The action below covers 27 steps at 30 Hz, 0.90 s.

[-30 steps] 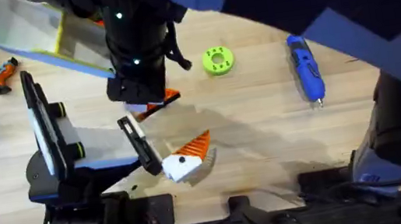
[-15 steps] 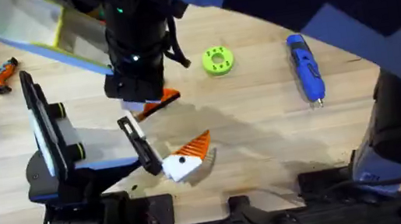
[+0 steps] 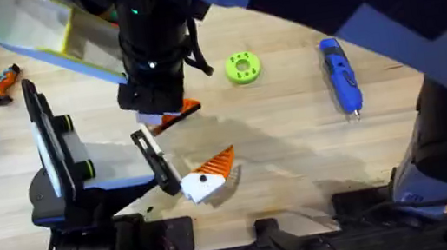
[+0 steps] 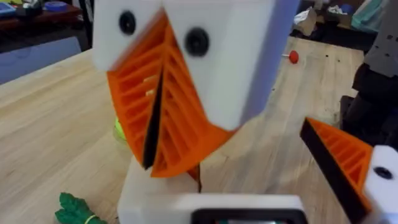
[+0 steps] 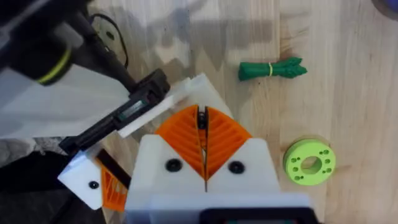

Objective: Pick up the gripper from the table and insert it into the empty holder that is missing its gripper. Then pick up a screw, insert it into the mounting hole, and use the screwdriver to tighten it. Finally, clean up the table by picking up the vegetable and placing it into the bucket.

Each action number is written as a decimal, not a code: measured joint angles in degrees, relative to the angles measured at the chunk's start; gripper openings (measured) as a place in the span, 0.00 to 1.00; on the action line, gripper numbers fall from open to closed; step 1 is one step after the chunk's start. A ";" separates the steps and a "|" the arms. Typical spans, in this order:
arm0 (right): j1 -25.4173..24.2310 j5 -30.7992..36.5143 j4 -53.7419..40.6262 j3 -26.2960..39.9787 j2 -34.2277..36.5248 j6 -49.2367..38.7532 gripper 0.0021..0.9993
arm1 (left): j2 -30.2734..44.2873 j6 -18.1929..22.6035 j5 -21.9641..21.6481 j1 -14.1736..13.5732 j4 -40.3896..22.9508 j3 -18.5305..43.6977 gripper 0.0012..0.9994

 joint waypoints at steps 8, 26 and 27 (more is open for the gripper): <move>-0.11 -0.01 -1.05 0.00 0.00 0.00 0.00 | 0.00 0.00 0.00 0.00 0.00 0.00 0.99; -0.15 -0.03 -0.94 0.00 0.85 -0.02 0.00 | 0.05 -0.46 0.00 0.00 -0.04 0.00 0.99; -0.15 -0.03 -0.92 0.00 0.85 -0.02 0.00 | 0.04 -0.46 0.00 0.00 -0.04 0.00 0.99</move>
